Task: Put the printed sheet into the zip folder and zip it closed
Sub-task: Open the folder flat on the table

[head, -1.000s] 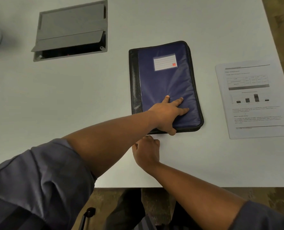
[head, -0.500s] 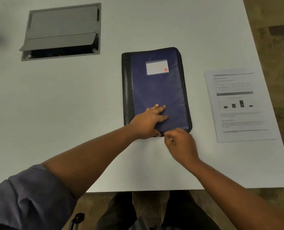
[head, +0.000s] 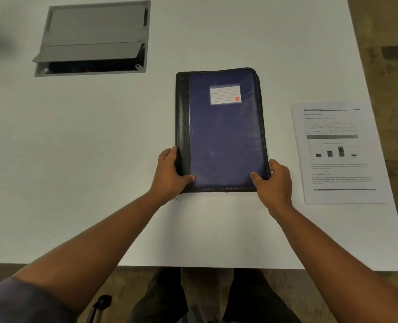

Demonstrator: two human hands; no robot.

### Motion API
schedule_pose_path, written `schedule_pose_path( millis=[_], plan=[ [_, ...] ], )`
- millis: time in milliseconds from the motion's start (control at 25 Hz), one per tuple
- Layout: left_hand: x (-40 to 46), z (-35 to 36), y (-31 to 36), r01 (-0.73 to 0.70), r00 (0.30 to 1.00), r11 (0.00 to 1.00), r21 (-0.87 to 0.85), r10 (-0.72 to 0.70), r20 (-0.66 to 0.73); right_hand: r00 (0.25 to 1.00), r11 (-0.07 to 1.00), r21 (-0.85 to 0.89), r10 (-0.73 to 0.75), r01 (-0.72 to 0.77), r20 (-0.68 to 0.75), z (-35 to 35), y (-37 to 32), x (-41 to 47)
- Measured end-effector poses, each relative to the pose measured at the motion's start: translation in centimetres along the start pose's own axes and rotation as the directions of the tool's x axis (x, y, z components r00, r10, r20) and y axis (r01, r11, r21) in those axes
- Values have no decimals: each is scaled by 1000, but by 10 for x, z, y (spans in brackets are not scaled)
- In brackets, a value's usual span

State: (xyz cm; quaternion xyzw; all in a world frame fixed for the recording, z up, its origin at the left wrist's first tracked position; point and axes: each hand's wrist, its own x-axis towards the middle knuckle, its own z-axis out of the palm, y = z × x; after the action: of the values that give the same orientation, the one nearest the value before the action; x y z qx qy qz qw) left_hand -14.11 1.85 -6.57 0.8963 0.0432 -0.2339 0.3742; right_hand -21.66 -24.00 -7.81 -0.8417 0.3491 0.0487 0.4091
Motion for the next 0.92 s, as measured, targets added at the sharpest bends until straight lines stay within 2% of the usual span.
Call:
schedule_pose_path(
  millis=[80,240,360,520,600,720,840,920],
  plan=[
    [3,-4,0,37,999,994,-108,-38,-9,1000,998,58,11,-10,-24,-1,-2,-1],
    [5,-9,-2,21,1000,984,-176,-21,4,998,979,205,16,-2,-66,-9,-10,-3],
    [4,-17,-2,54,997,969,-240,-40,62,991,937,349,19,28,-131,-23,-29,-8],
    [5,-37,1,108,973,973,-203,-61,222,981,872,460,-105,169,-161,-43,-68,-25],
    [3,-53,9,101,963,973,-206,-43,267,963,836,479,-213,268,-168,-46,-93,-38],
    [-10,-82,44,31,977,941,-338,42,209,909,754,517,-397,404,-132,-37,-130,-64],
    [-23,-113,81,-47,992,845,-533,102,74,799,666,509,-596,545,-76,-18,-160,-88],
    [-29,-134,94,-112,992,821,-560,121,-21,719,615,504,-695,606,-16,-5,-173,-100]
  ],
)
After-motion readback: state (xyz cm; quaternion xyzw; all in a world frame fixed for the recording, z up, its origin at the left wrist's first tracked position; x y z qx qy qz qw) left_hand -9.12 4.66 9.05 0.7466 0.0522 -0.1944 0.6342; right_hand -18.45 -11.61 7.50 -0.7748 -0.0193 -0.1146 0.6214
